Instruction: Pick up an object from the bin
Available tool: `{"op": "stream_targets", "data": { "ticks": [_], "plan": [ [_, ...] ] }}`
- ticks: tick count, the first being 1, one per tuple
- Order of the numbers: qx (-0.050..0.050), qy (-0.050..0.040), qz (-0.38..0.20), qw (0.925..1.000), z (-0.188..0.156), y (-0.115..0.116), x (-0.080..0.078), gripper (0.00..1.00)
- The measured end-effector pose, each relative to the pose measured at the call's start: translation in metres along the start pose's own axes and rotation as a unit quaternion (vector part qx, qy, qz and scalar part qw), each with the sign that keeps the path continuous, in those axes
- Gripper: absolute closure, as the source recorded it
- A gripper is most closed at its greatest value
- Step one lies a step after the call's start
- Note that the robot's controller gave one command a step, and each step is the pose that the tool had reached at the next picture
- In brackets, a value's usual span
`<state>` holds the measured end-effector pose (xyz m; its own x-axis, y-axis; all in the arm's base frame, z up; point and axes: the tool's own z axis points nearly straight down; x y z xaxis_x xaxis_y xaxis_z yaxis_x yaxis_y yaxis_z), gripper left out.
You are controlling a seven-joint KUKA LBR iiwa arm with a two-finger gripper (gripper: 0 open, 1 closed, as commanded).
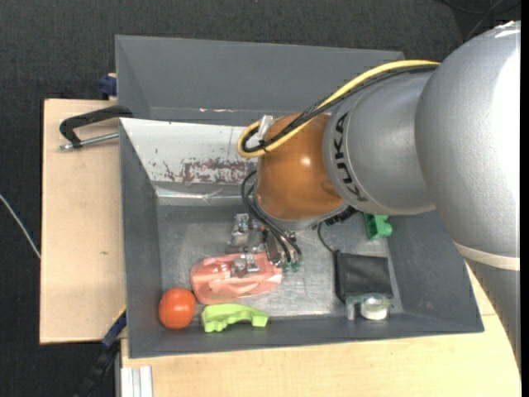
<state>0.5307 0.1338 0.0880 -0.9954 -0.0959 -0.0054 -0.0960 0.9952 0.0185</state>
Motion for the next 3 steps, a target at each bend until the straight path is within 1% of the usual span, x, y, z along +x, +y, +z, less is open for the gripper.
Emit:
{"op": "stream_targets", "data": {
  "ticks": [3],
  "plan": [
    [0.0,0.0,0.0,1.0,0.0,0.0,0.0,1.0]
  ]
}}
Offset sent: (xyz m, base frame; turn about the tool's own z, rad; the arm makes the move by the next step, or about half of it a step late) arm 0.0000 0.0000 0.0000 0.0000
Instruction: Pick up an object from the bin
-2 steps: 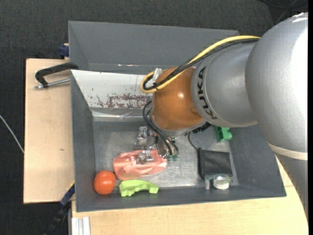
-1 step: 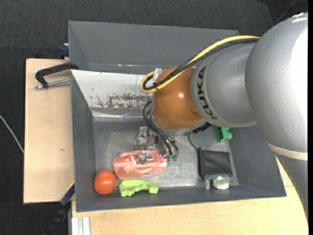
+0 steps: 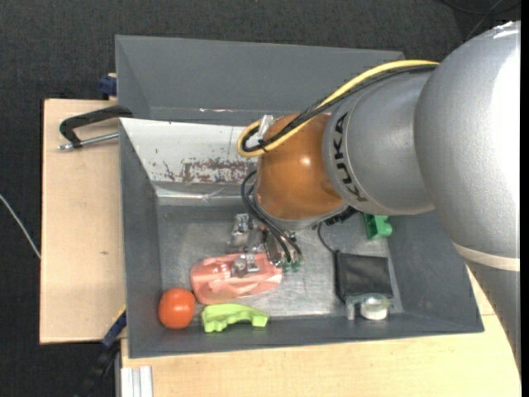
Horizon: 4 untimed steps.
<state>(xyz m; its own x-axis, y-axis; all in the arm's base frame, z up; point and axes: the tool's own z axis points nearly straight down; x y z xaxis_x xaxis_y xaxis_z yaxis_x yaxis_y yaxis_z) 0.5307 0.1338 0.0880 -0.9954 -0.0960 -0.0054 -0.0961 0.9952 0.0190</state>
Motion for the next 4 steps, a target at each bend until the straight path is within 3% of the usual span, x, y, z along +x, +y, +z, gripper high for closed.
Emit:
{"op": "stream_targets", "data": {
  "ticks": [2,3,4],
  "plan": [
    [0.0,0.0,0.0,1.0,0.0,0.0,0.0,1.0],
    [0.008,0.0011,-0.028,0.9996,0.0,0.008,-0.002,1.0],
    [0.009,0.0028,-0.049,0.9987,-0.125,-0.01,-0.055,1.0]
  ]
}}
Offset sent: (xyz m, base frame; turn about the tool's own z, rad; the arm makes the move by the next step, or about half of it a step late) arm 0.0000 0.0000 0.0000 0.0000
